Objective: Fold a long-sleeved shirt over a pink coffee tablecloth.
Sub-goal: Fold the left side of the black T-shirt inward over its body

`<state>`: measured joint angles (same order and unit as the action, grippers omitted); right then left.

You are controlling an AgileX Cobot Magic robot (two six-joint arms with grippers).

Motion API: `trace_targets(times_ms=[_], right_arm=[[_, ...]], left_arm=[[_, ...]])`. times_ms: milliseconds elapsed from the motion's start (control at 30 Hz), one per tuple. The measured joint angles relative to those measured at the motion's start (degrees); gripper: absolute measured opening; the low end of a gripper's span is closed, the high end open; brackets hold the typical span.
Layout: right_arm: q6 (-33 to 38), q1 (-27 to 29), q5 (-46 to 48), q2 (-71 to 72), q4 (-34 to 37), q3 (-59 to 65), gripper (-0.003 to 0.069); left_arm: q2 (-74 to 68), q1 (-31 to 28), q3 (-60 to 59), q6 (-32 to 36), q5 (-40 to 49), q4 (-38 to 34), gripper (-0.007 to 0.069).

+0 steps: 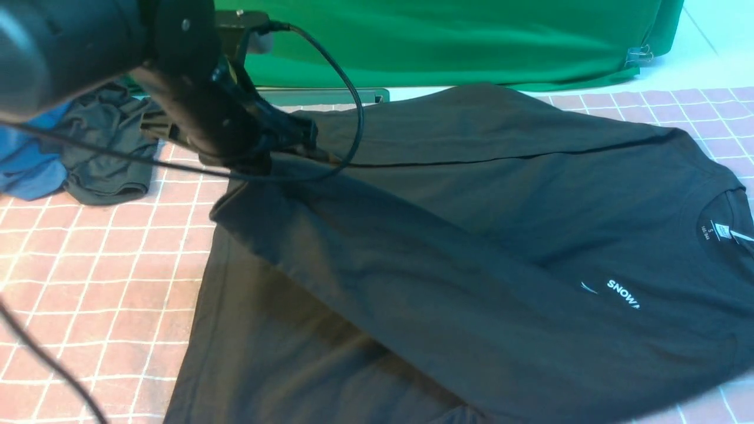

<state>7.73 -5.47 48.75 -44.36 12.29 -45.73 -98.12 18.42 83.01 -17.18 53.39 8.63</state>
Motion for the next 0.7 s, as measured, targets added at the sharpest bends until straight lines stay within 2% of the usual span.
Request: trace_targets(times_ms=[300,700], right_arm=[[0.0,0.0,0.0,0.0,0.0,0.0,0.009],[0.0,0.0,0.3,0.0,0.0,0.0,0.009]], left_arm=[[-8.3,-1.6,6.2,0.0,-2.9,4.6,0.0032],[-12.4,-1.9,6.8,0.0,-10.0,7.0,0.0034]])
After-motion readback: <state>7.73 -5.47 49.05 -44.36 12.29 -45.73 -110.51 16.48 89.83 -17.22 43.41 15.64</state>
